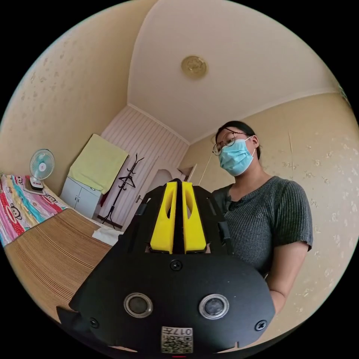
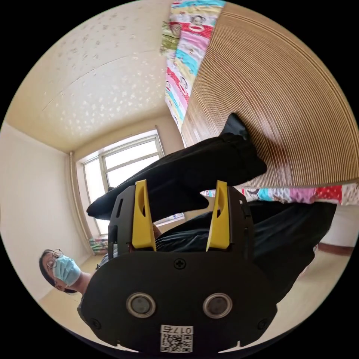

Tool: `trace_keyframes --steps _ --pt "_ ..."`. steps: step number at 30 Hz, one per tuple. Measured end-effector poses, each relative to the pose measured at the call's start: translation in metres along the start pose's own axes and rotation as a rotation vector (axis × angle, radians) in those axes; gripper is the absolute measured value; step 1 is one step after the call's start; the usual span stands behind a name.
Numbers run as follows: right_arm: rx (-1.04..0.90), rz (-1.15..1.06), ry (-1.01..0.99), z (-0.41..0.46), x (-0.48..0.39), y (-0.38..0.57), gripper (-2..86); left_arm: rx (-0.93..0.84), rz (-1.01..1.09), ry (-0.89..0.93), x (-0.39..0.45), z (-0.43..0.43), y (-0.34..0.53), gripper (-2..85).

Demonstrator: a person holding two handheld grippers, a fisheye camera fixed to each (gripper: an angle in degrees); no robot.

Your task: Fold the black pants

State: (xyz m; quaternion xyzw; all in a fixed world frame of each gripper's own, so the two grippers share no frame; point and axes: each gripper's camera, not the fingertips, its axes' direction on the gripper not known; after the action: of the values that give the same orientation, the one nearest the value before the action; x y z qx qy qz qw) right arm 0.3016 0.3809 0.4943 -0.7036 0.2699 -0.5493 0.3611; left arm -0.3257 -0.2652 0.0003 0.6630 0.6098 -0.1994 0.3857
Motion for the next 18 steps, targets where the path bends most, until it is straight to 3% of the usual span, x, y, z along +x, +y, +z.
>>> trace_keyframes --steps 7,15,18 --pt "-0.215 0.343 -0.147 0.066 0.088 -0.014 23.8 -0.038 -0.088 0.057 -0.033 0.058 0.026 -0.2" --pt "-0.216 0.399 -0.131 0.059 0.116 0.005 29.5 -0.030 -0.027 -0.010 -0.024 0.099 0.022 -0.1" --pt "-0.219 0.369 -0.313 0.078 0.127 -0.001 28.0 0.002 0.037 0.036 -0.016 0.111 0.013 -0.1"
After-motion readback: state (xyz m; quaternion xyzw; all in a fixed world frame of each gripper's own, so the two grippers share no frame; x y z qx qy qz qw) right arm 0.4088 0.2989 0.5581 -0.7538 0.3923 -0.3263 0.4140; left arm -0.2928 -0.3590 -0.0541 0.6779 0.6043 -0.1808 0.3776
